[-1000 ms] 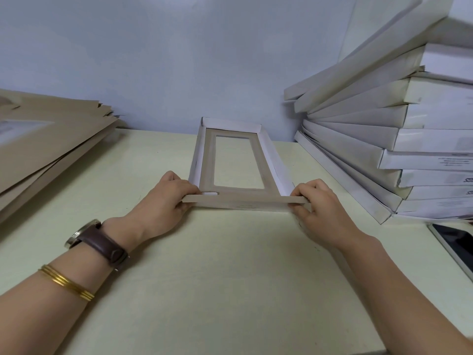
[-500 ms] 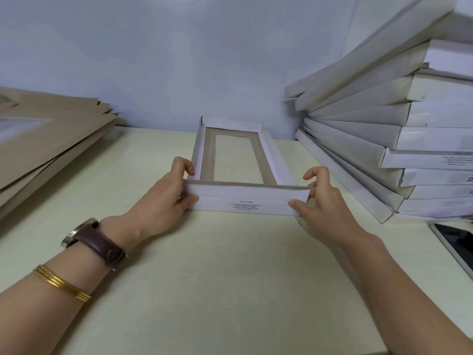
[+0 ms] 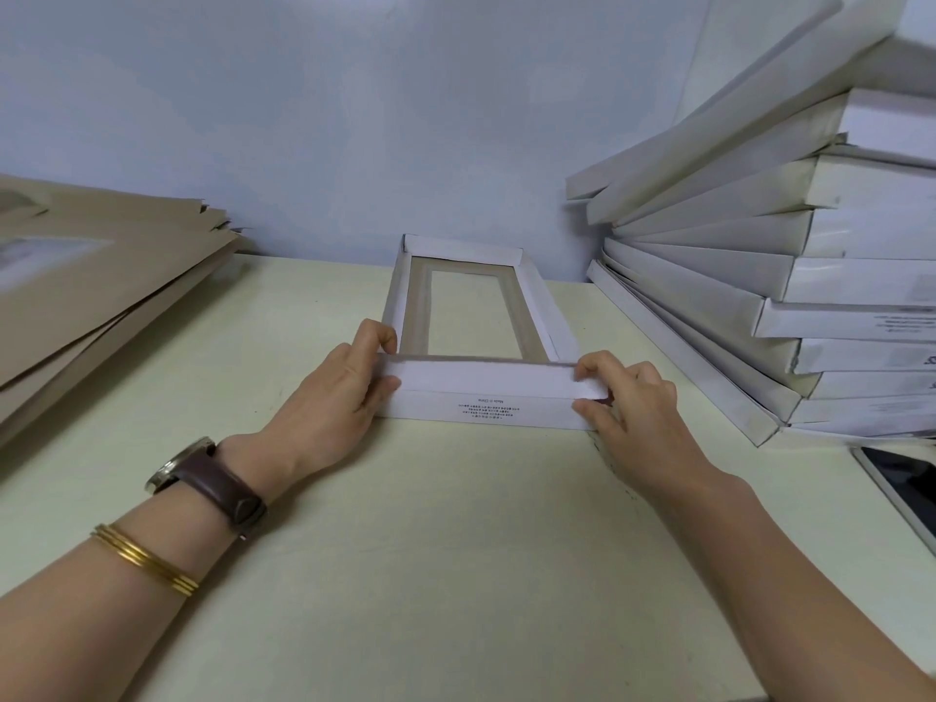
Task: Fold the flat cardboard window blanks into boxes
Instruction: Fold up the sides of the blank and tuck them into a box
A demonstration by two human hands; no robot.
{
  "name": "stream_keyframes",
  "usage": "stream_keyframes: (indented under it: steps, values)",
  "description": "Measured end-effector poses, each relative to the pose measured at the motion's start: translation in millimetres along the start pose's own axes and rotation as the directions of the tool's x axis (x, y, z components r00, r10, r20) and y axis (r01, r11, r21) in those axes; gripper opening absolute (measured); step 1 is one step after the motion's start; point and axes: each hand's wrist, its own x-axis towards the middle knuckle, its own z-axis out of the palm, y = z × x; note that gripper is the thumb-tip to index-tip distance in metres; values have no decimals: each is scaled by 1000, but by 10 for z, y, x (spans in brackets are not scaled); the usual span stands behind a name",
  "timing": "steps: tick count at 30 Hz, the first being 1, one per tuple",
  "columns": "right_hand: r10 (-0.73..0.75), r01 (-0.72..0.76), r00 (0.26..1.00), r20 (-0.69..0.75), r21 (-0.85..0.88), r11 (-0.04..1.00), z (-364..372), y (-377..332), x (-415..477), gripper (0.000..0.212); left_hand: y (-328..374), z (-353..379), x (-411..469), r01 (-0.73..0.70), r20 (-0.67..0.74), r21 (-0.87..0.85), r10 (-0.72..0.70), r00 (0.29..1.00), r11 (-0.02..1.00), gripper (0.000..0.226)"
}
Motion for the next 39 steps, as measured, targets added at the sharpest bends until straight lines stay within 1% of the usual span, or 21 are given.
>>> stream_keyframes:
  steps: [3, 5, 8, 14, 17, 19, 25, 32, 36, 39]
  values:
    - [-65, 64, 995, -71, -14, 998, 14, -16, -18, 32, 1, 10, 1, 13, -17, -2, -14, 1000, 1000, 32]
    - [-95, 93, 991, -89, -18, 995, 22, -10, -16, 30, -11, 4, 2, 24, 7, -2, -24, 1000, 1000, 28]
    - [-98, 96, 994, -38, -64, 993, 37, 14, 9, 26, -30, 2, -5, 41, 48, 6, -42, 998, 999, 18]
    - [-90, 87, 996, -20, -92, 992, 40, 1, 2, 24, -27, 6, 0, 34, 38, 18, -35, 999, 999, 12]
    - [-82, 81, 997, -6, -90, 993, 26, -14, -5, 25, -19, -13, -23, 20, 50, 48, -22, 999, 999, 23]
    - [-74, 74, 997, 2, -89, 993, 18, -25, -13, 25, -20, -16, -24, 19, 53, 84, -23, 998, 996, 27]
    - [-82, 85, 996, 25, -121, 989, -16, -60, -27, 20, 28, -26, -28, 13, 50, 118, -19, 999, 993, 14]
    - [-79, 85, 996, 41, -153, 985, -25, -70, -27, 18, 47, -37, -42, 11, 54, 140, -19, 998, 990, 15]
    - [-85, 82, 996, -5, -173, 981, -31, -63, -27, 15, 60, -31, -47, -13, 40, 187, 5, 999, 982, 15]
    - [-123, 112, 992, -41, -201, 973, -41, -73, -36, 13, 80, -25, -49, -39, -18, 253, 45, 999, 967, 11]
